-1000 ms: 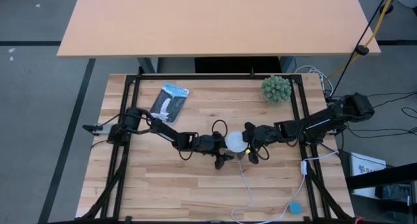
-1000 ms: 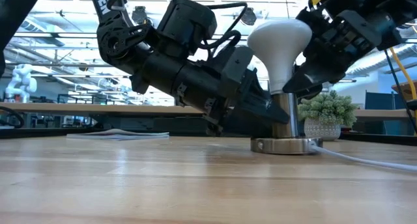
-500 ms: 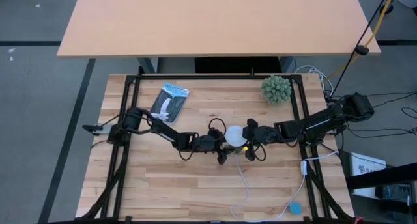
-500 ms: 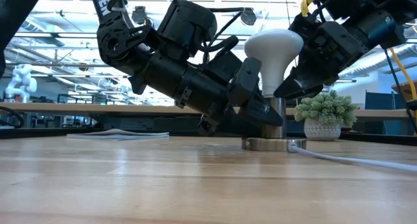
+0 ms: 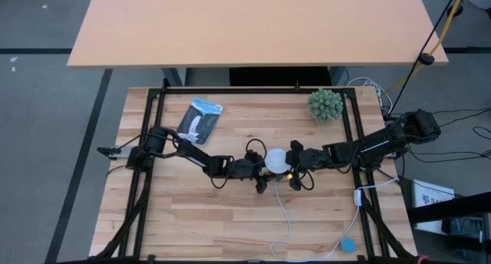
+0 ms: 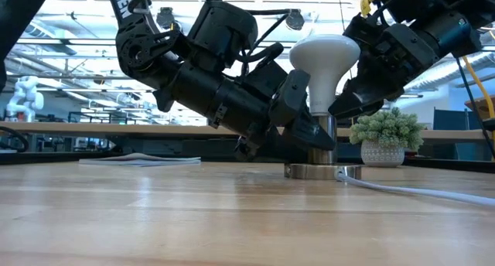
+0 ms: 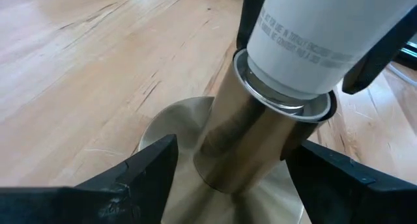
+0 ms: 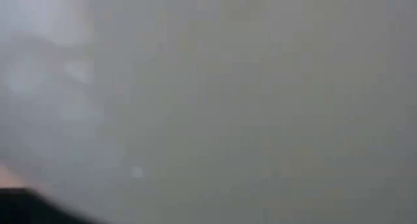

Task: Screw lightbulb
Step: Remove the white lightbulb from the gold lamp

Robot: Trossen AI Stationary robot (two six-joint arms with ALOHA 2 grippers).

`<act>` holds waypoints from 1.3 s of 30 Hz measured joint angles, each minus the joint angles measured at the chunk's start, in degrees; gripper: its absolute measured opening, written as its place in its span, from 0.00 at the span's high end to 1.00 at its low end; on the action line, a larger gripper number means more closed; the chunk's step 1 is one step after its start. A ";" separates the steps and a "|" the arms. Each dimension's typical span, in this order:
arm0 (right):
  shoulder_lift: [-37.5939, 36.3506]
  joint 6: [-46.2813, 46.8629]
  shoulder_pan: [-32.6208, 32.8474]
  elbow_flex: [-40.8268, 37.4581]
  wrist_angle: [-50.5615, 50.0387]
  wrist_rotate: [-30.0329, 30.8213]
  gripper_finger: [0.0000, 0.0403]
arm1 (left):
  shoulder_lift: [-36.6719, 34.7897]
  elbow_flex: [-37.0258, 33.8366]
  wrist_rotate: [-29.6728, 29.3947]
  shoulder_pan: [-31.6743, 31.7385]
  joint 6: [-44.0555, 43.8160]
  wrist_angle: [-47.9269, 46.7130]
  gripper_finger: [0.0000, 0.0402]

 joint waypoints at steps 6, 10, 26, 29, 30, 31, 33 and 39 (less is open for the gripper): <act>-0.72 -0.36 0.04 0.01 -2.08 -0.33 0.46 | -0.04 0.04 0.29 0.02 0.36 -1.52 0.28; -2.63 -0.33 0.04 0.01 -6.10 -0.26 0.46 | -0.57 -0.02 1.51 -0.09 2.81 -2.05 0.28; -8.59 5.08 0.00 0.01 -14.08 0.13 0.46 | -8.02 -0.35 -1.96 -2.21 13.18 -15.29 0.28; -8.59 5.79 0.00 0.01 -14.12 0.14 0.46 | -9.59 -0.35 -5.38 -2.74 14.65 -17.68 0.28; -8.59 6.00 0.00 0.01 -14.12 0.14 0.46 | -9.92 -0.38 -6.63 -2.92 14.90 -18.43 0.28; -8.59 6.29 0.00 0.01 -14.10 0.12 0.46 | -10.36 -0.67 -7.65 -3.05 15.26 -18.44 0.28; -8.57 6.74 0.00 0.01 -14.28 0.14 0.46 | -11.52 -1.94 -8.69 -3.35 15.79 -18.65 0.28; -8.55 7.40 0.00 -0.02 -14.80 0.13 0.46 | -18.84 -9.25 -11.50 -4.69 13.54 -18.32 0.28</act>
